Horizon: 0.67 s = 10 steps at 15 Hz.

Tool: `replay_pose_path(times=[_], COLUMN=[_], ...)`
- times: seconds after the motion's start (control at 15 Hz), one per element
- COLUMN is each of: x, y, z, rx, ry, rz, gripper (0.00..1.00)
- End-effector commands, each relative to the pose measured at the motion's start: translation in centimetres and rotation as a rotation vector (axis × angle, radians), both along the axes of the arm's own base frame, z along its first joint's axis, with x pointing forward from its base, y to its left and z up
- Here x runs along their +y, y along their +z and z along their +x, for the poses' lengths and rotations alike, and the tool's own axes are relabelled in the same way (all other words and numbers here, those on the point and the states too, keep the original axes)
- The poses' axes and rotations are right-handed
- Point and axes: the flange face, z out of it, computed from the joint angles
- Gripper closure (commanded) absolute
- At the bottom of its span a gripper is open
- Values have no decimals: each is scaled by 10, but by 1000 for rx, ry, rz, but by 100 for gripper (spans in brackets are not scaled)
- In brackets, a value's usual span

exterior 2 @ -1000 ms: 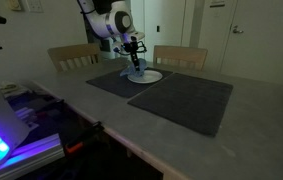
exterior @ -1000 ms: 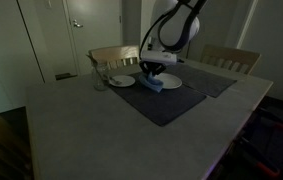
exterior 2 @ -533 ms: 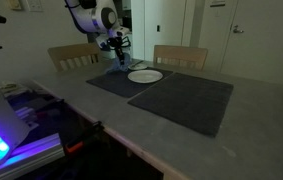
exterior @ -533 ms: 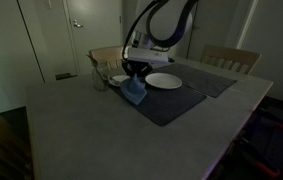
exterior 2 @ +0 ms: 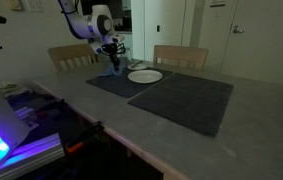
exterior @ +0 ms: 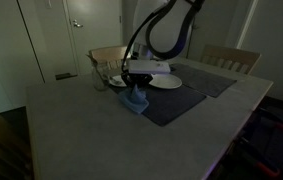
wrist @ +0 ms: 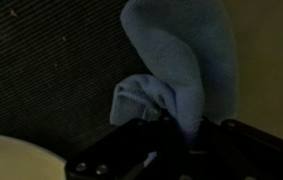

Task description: Pick up the towel and clean the bigger plate

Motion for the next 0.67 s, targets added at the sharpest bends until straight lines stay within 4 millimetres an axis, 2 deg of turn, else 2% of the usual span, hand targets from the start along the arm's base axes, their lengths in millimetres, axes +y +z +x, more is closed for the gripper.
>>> replay_pose_path(times=[0.0,0.2,0.27,0.4,0.6], x=[-1,-1,-1,0,2], y=[-12,-2,2,15,38], z=[-7,-3,-2,-1,2], rx=[8,-8,-9,-33,-66], ry=[33,52,73,114,172], rz=[7,5,5,-10,-23], gripper=[97,97,63,56,33])
